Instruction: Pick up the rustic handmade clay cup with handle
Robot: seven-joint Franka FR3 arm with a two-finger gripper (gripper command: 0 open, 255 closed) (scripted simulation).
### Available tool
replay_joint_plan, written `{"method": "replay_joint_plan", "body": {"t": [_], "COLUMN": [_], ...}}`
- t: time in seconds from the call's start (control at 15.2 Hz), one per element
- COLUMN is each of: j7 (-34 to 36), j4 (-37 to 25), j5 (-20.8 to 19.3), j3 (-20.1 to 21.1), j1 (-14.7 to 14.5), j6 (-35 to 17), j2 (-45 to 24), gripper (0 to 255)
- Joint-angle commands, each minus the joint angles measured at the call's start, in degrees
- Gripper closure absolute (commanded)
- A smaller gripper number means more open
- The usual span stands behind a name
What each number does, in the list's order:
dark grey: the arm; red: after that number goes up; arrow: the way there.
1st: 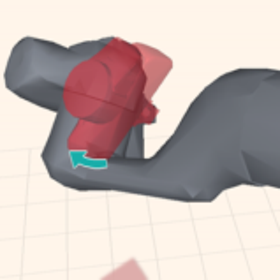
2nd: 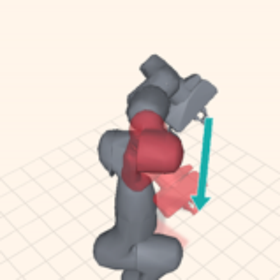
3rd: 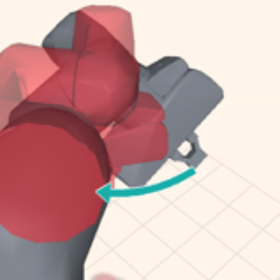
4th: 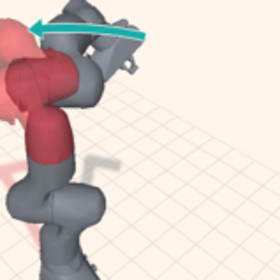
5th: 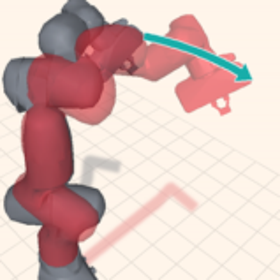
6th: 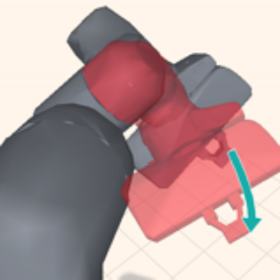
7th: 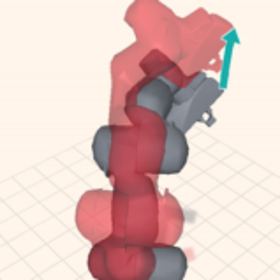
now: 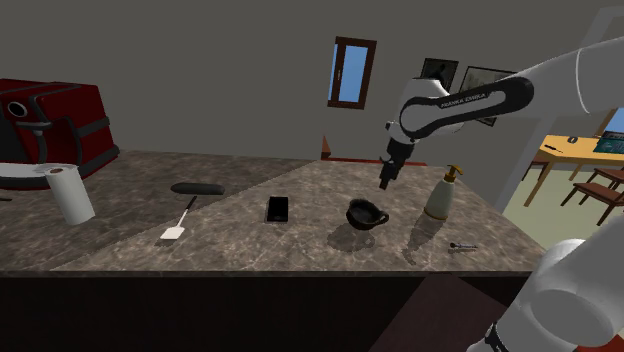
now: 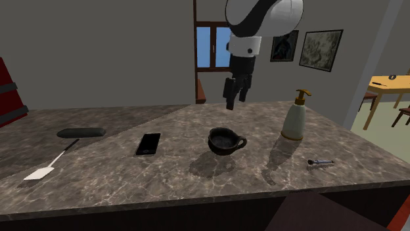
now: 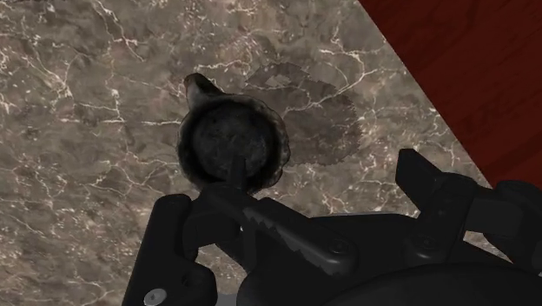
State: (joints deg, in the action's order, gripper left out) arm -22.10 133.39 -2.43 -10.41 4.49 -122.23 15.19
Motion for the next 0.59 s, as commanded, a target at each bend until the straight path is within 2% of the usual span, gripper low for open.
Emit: {"method": "replay_joint_plan", "body": {"t": [0.0, 0.53], "j7": [-1.42, -8.38], "j4": [-1.10, -8.76], "j5": [0.78, 6.39], "j3": [-1.11, -4.13], "j1": [0.26, 2.22], "j6": [-2.70, -9.78], "j2": [-4.17, -21.10], "gripper": [0, 0]}}
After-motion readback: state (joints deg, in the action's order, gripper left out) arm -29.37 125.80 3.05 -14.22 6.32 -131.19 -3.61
